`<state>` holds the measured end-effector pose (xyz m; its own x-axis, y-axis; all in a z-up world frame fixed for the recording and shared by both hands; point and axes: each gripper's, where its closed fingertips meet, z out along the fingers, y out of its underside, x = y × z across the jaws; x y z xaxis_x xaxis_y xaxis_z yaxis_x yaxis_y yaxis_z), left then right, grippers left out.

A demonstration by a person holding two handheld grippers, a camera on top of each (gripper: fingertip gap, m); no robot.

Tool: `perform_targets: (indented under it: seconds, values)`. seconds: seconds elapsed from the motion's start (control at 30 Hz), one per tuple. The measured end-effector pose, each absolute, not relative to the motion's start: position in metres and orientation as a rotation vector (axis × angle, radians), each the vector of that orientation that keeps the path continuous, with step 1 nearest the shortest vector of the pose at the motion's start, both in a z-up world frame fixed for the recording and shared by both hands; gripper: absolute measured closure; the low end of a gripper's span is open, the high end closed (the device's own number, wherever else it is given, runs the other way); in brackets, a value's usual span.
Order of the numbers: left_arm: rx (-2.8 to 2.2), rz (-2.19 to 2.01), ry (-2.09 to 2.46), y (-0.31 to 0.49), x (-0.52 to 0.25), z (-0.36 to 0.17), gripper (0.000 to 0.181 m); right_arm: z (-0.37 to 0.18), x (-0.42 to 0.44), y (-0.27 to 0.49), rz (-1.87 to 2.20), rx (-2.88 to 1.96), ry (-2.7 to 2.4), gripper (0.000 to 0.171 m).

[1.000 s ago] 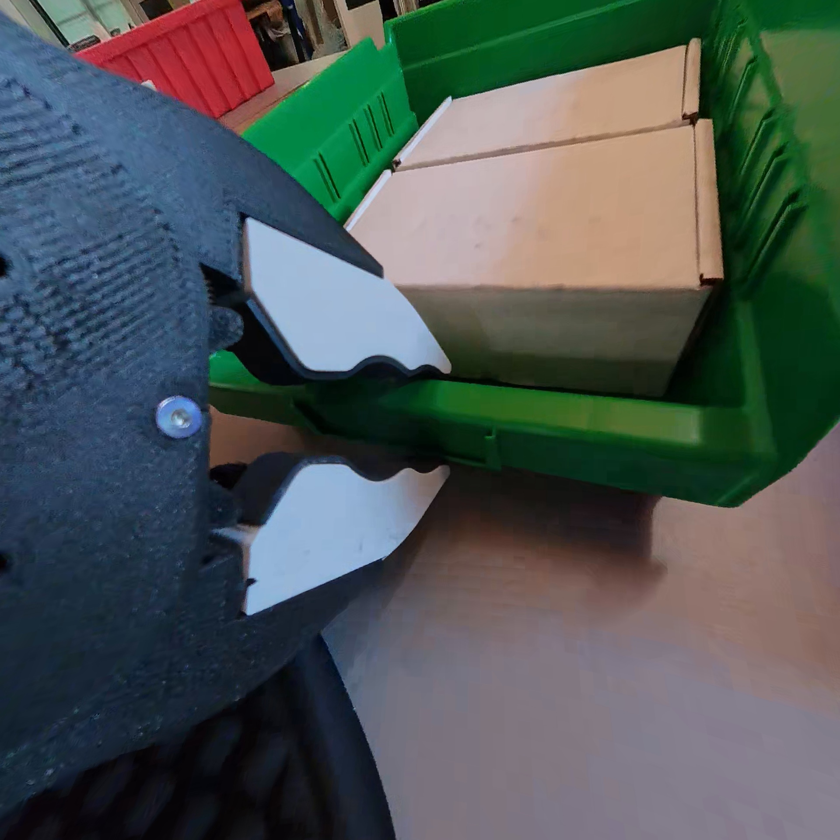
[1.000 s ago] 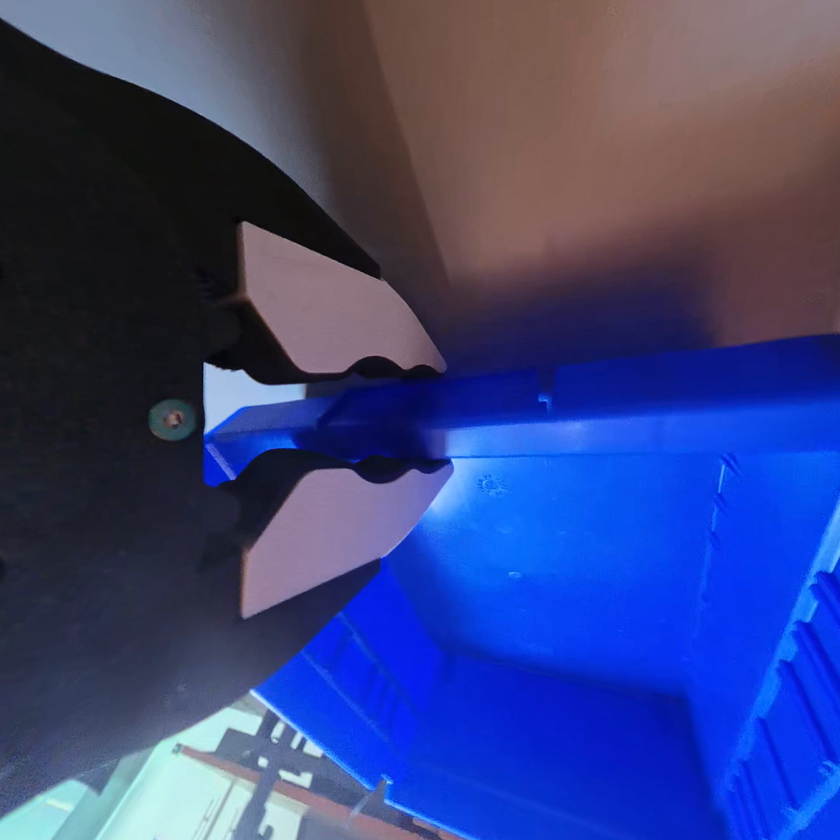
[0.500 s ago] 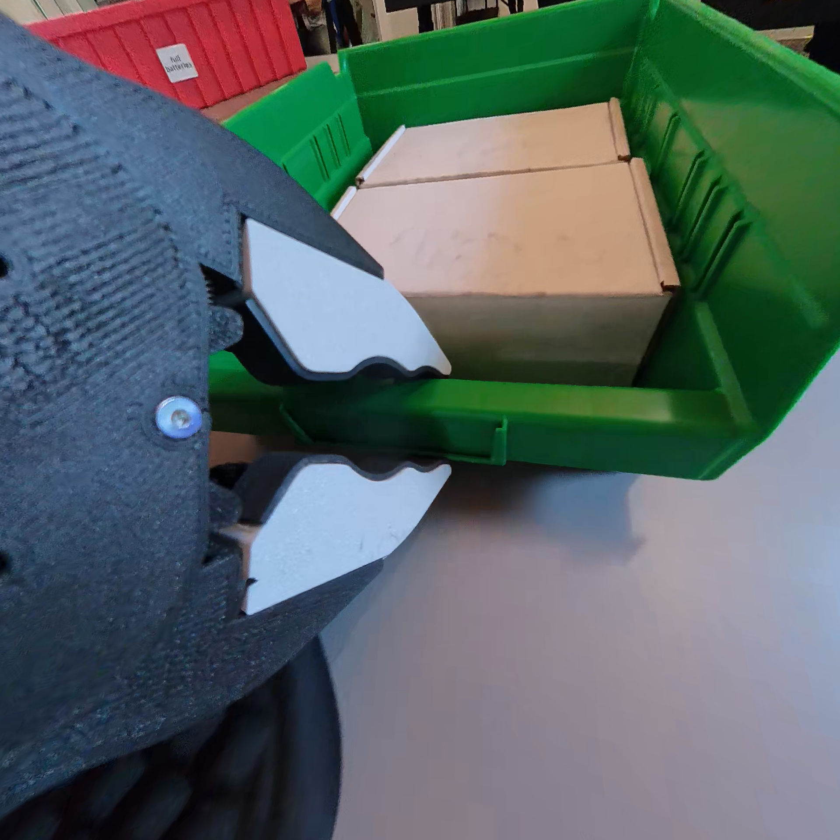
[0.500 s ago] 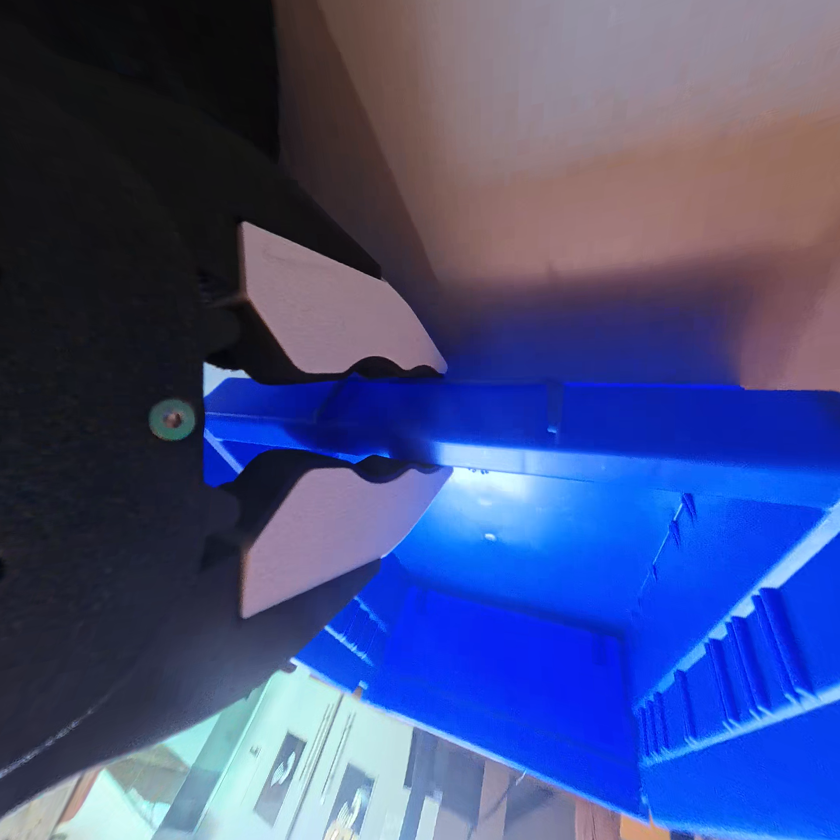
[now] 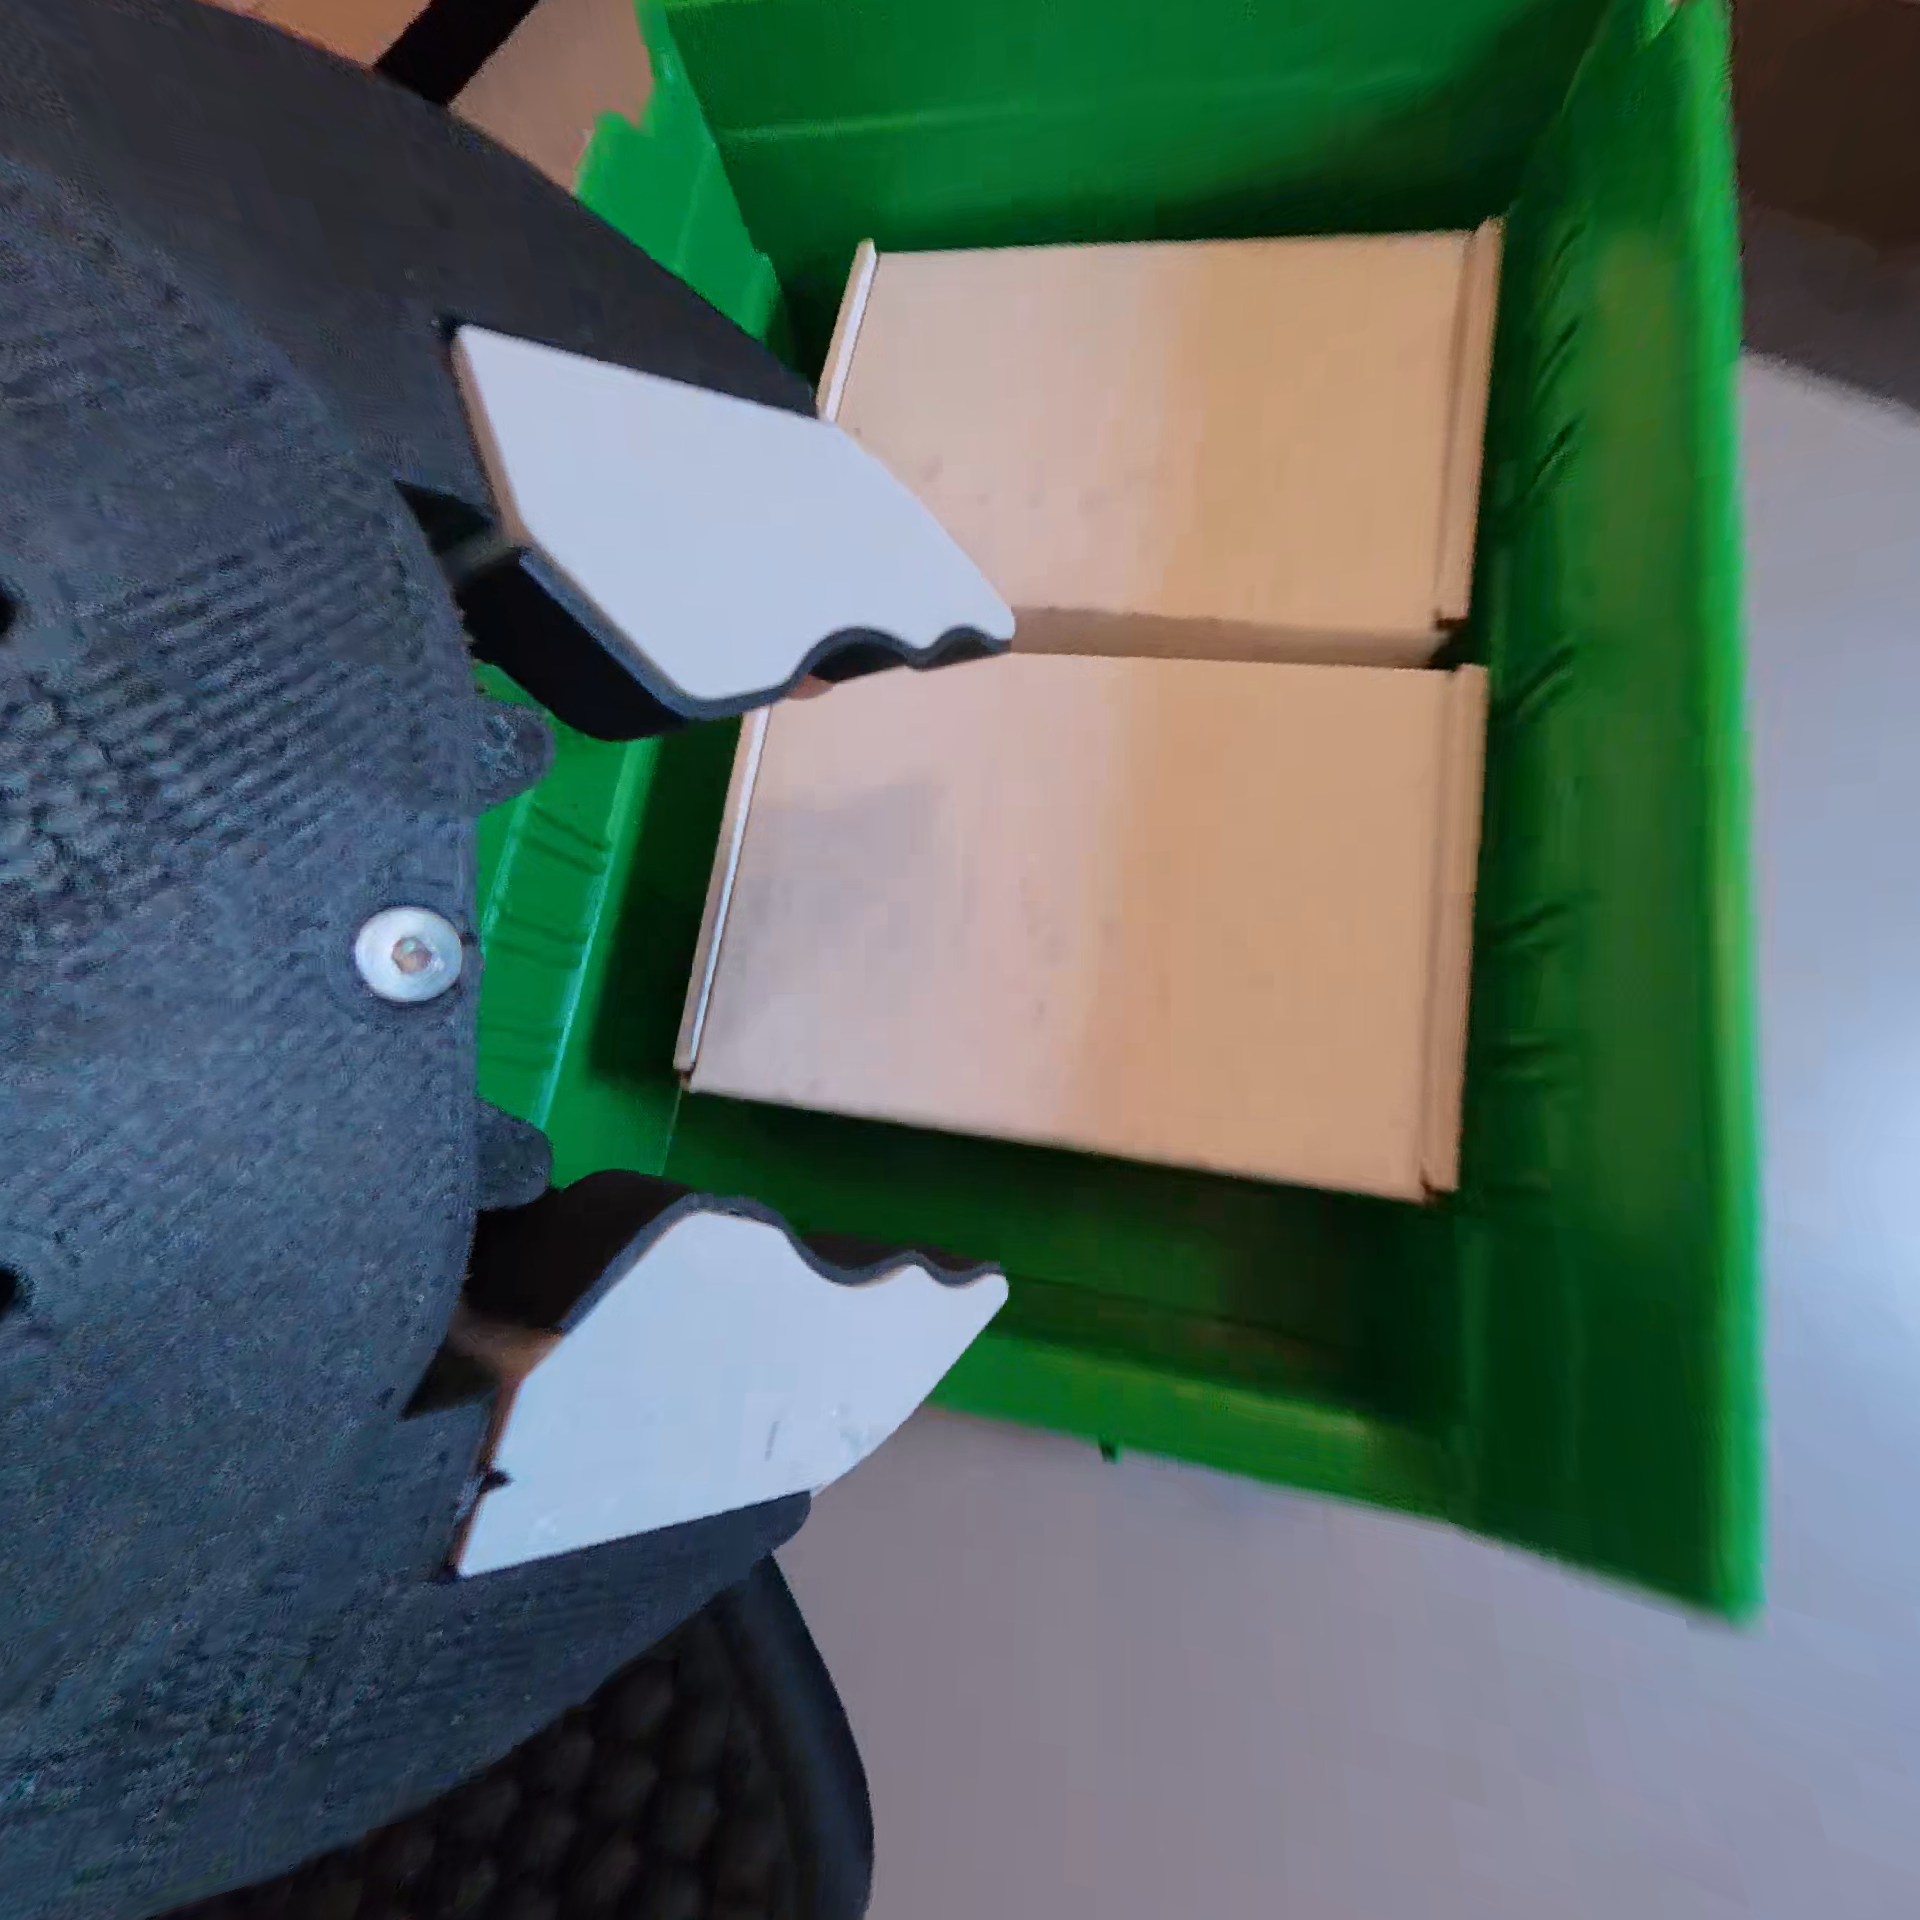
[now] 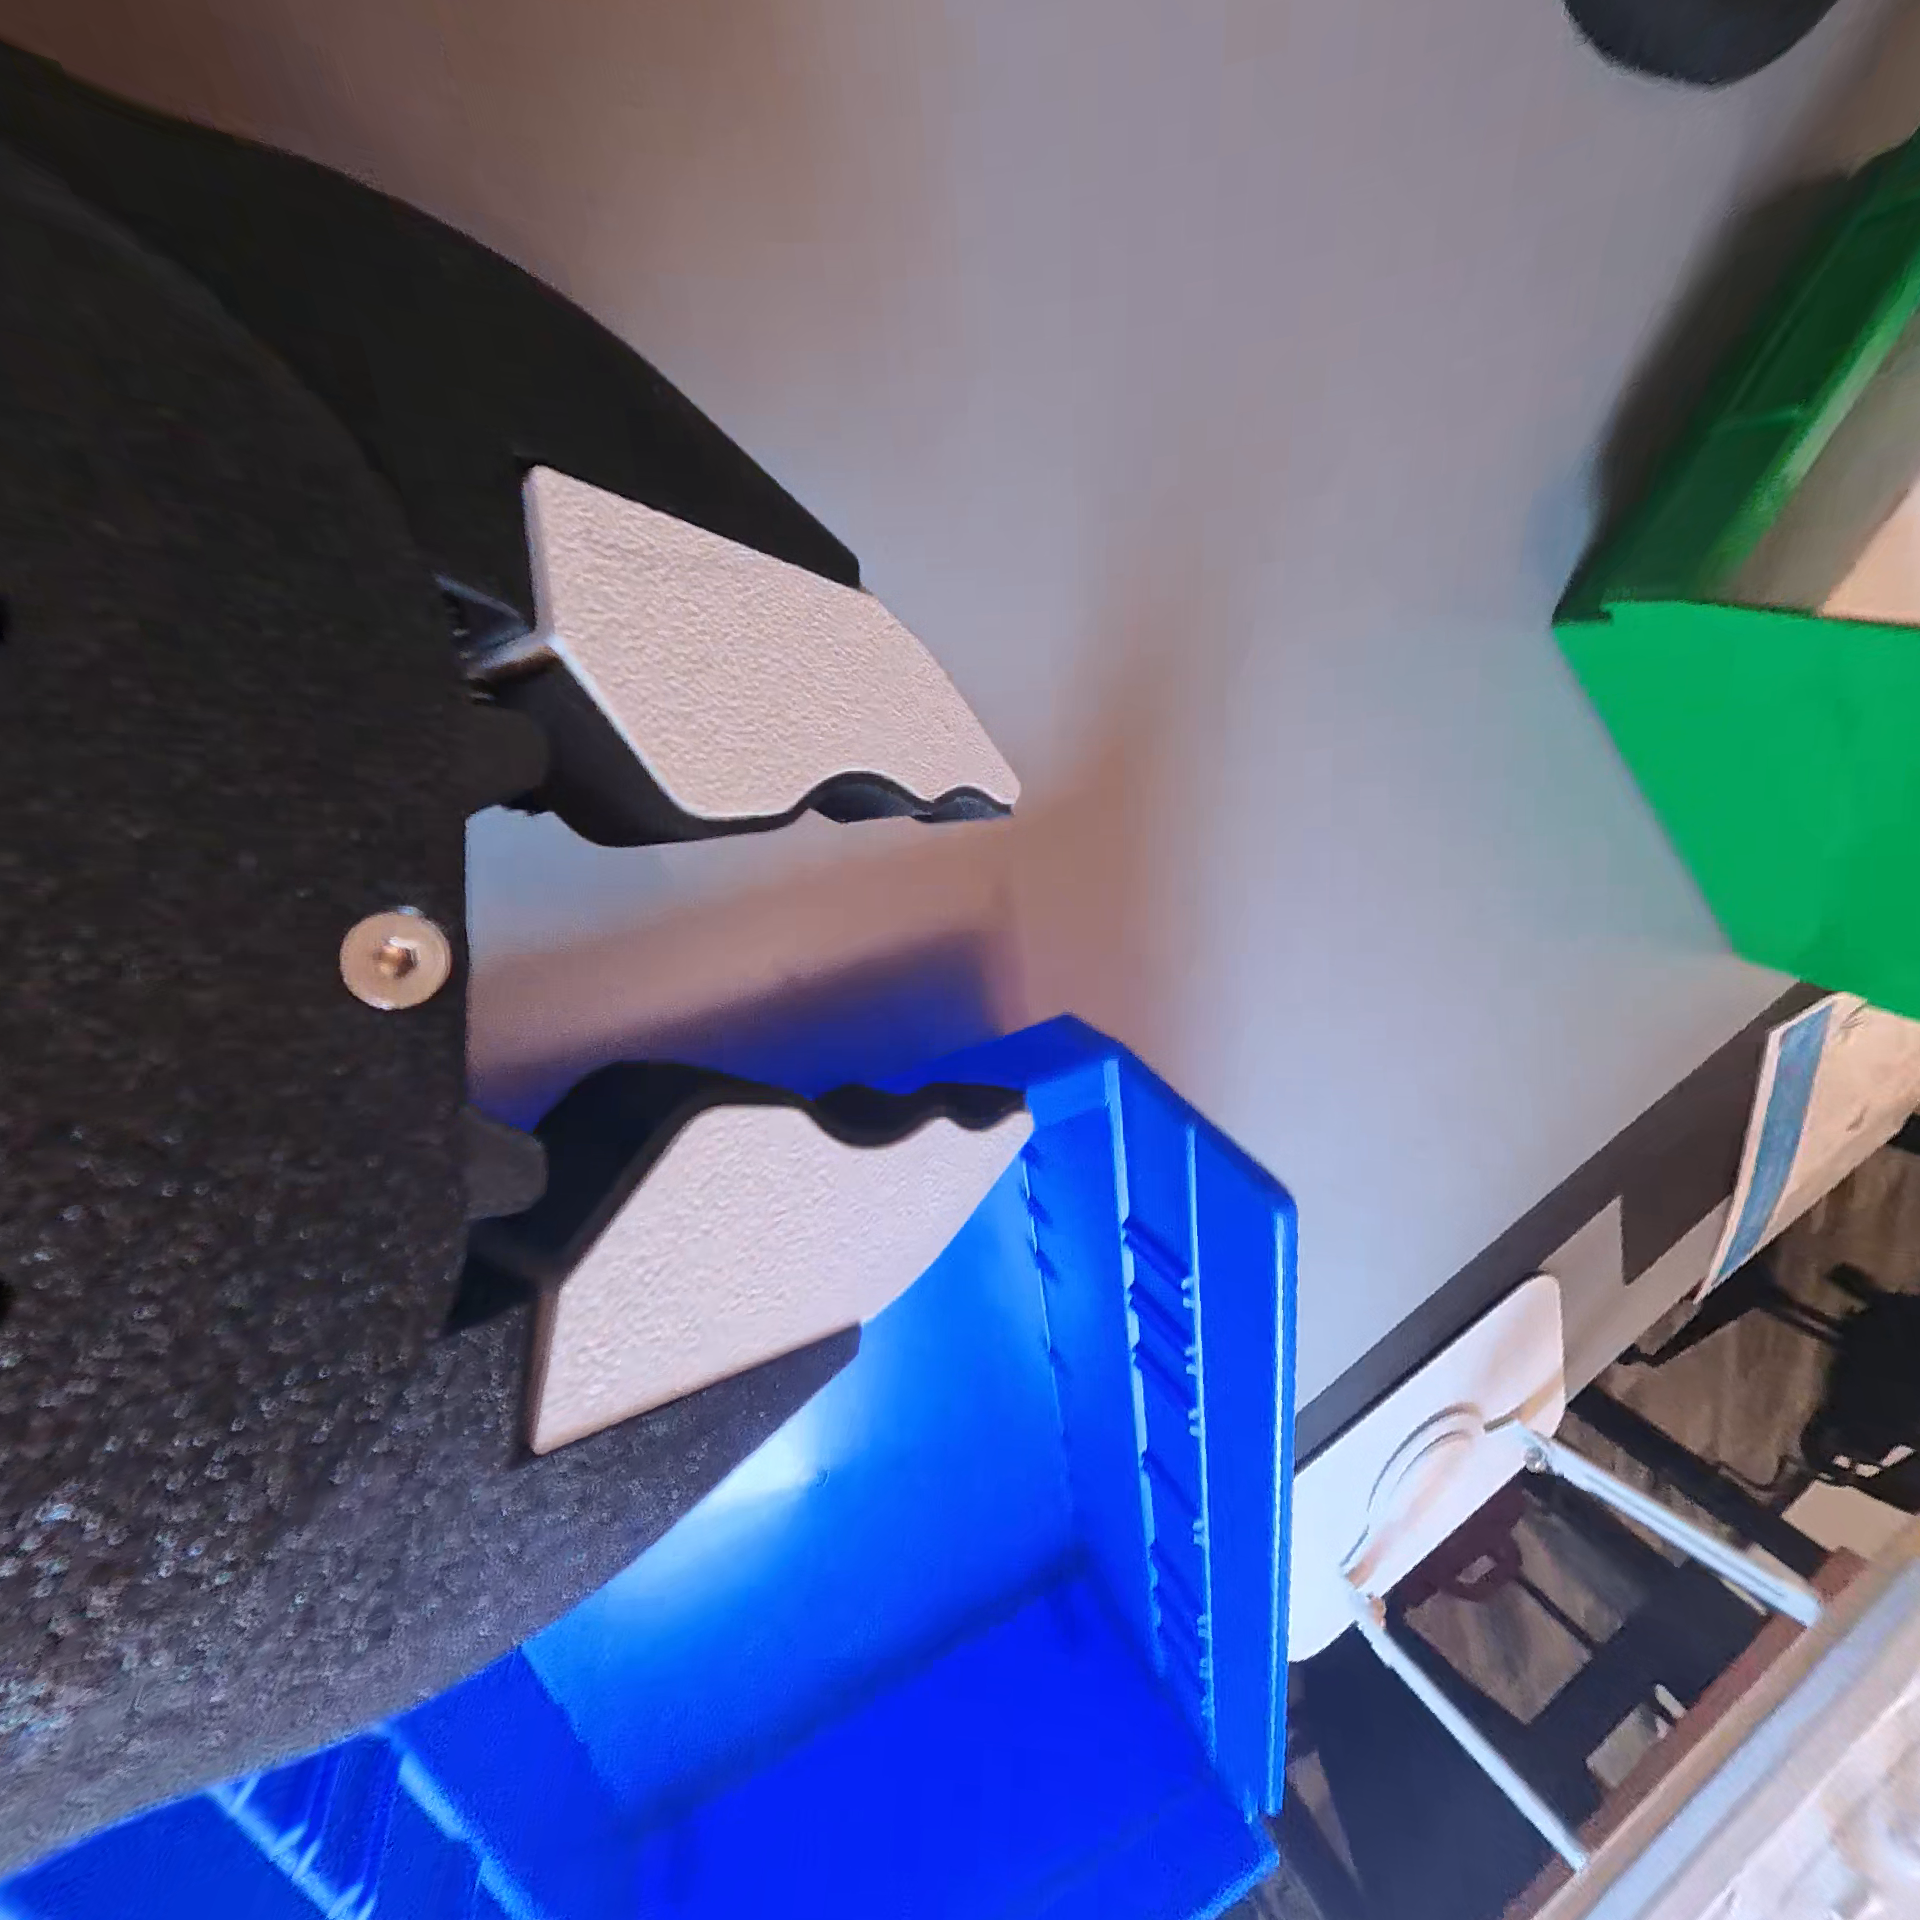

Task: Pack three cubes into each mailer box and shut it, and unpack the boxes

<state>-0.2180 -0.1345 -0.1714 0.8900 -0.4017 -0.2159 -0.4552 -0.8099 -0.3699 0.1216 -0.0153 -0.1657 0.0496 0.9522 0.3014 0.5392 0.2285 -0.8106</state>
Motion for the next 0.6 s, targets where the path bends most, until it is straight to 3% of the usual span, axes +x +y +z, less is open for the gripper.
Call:
perform_targets:
  seconds: [0.03,0.27,0.6]
  values:
    - [-2.695,0.175,0.651,-0.133,-0.225,-0.181,0.073,-0.168,0.121,-0.019,0.598,-1.425,-1.609,0.123]
    - [-2.943,0.167,0.807,-0.132,-0.242,-0.220,0.058,-0.184,0.127,-0.020,0.647,-1.455,-1.606,0.127]
    - [-2.881,0.159,0.886,-0.127,-0.243,-0.223,0.058,-0.187,0.124,-0.022,0.662,-1.444,-1.606,0.130]
